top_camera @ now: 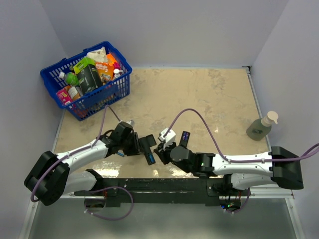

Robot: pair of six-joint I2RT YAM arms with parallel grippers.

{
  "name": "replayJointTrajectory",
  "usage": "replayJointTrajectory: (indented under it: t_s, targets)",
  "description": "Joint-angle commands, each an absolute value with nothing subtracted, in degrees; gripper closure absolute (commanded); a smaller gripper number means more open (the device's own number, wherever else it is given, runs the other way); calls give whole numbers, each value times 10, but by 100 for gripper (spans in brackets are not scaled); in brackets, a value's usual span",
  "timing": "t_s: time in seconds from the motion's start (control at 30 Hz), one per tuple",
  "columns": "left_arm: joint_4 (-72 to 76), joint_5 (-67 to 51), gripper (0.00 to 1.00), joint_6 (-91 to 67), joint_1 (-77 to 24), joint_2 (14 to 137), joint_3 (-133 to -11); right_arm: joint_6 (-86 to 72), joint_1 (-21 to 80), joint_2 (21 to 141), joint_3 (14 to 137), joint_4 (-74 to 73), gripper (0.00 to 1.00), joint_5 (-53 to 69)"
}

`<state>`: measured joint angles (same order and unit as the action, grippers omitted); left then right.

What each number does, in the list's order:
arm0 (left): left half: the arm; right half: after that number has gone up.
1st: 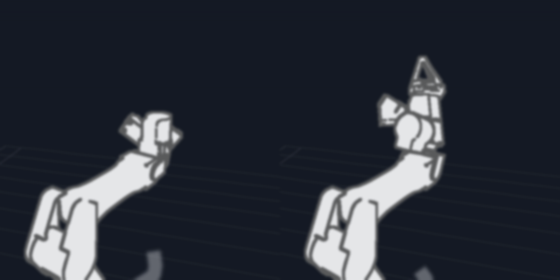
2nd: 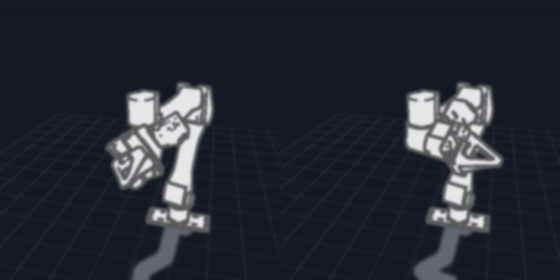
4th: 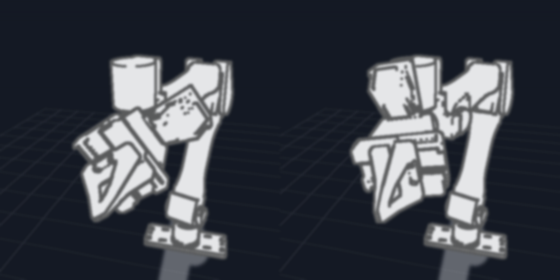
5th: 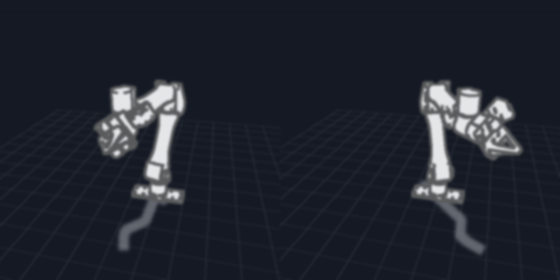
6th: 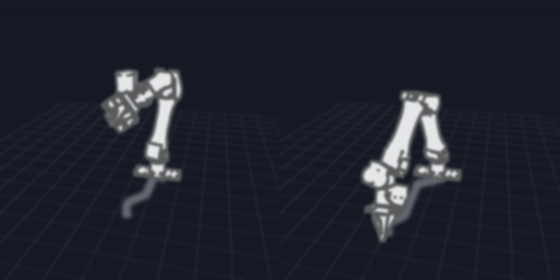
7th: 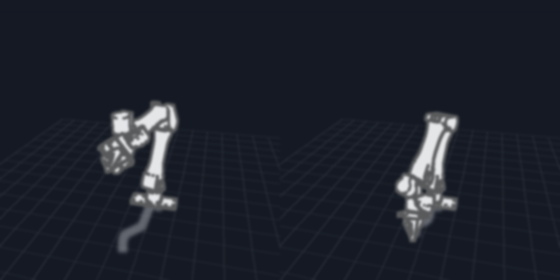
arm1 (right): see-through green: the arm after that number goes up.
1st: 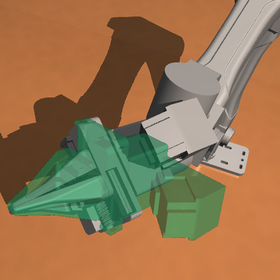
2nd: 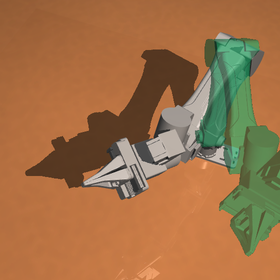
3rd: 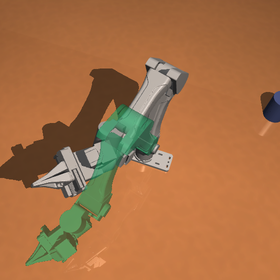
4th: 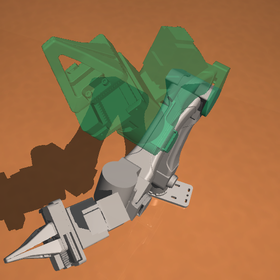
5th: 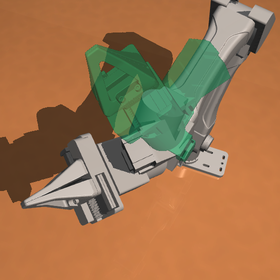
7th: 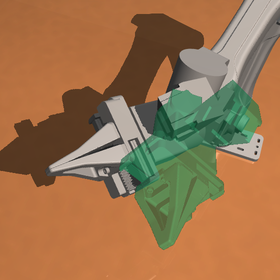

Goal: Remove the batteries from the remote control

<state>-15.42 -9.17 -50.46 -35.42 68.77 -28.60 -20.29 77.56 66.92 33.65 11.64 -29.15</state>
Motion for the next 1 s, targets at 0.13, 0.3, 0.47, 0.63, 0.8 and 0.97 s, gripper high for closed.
replayJointTrajectory:
  t_s: [0.13,0.3,0.47,0.63,0.8,0.97]
  targets:
    - [-105,-132,66,-521,-355,691,-258,-191,773,681,365,121,100,-288]
    - [-94,-141,66,-518,-355,702,-258,-183,768,678,367,109,100,-293]
    - [-81,-151,66,-521,-355,712,-254,-185,766,684,364,113,100,-284]
    - [-76,-150,67,-523,-355,716,-250,-187,765,701,355,127,100,-273]
    - [-63,-159,71,-526,-355,725,-243,-193,765,715,349,134,100,-265]
    - [-50,-163,74,-531,-356,729,-233,-201,758,733,338,148,100,-251]
